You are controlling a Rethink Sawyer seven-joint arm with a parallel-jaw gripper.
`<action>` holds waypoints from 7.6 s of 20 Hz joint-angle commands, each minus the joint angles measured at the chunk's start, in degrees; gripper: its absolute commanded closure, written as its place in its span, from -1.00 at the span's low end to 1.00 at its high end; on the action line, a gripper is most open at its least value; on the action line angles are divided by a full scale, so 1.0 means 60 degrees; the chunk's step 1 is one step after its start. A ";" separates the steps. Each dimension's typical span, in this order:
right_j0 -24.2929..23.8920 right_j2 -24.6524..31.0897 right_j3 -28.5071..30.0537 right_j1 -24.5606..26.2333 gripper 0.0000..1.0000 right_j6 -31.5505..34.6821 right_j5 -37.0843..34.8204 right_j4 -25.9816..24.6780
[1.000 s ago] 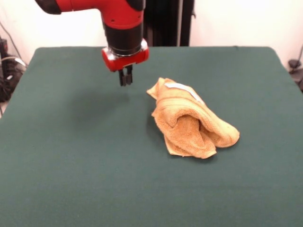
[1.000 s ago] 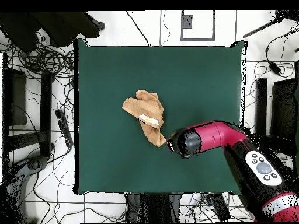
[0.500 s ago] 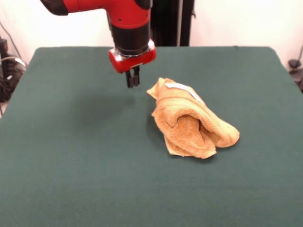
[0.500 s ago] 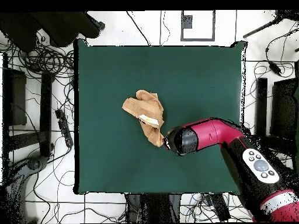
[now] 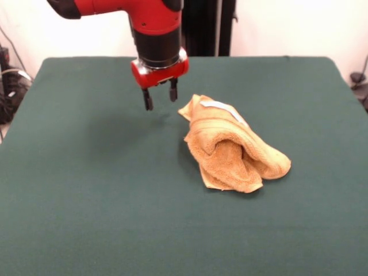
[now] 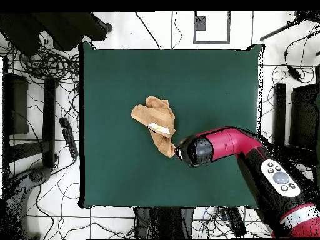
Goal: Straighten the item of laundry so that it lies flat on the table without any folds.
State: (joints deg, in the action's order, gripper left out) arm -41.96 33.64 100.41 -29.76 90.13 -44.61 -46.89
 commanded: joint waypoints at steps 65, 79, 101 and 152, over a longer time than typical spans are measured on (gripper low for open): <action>-0.0364 0.1709 0.0492 0.2147 -1.00 -0.1078 0.3692 -0.1678; 0.1558 0.0288 0.0258 0.1144 -1.00 0.1575 0.5312 -0.2953; 0.1301 0.0415 -0.0097 0.2179 -1.00 0.0192 0.6126 -0.2130; 0.1582 -0.0281 0.2357 -0.4665 1.00 -0.2100 0.1507 0.0364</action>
State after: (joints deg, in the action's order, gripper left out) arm -29.86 28.11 108.50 -51.49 90.13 -26.09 -49.98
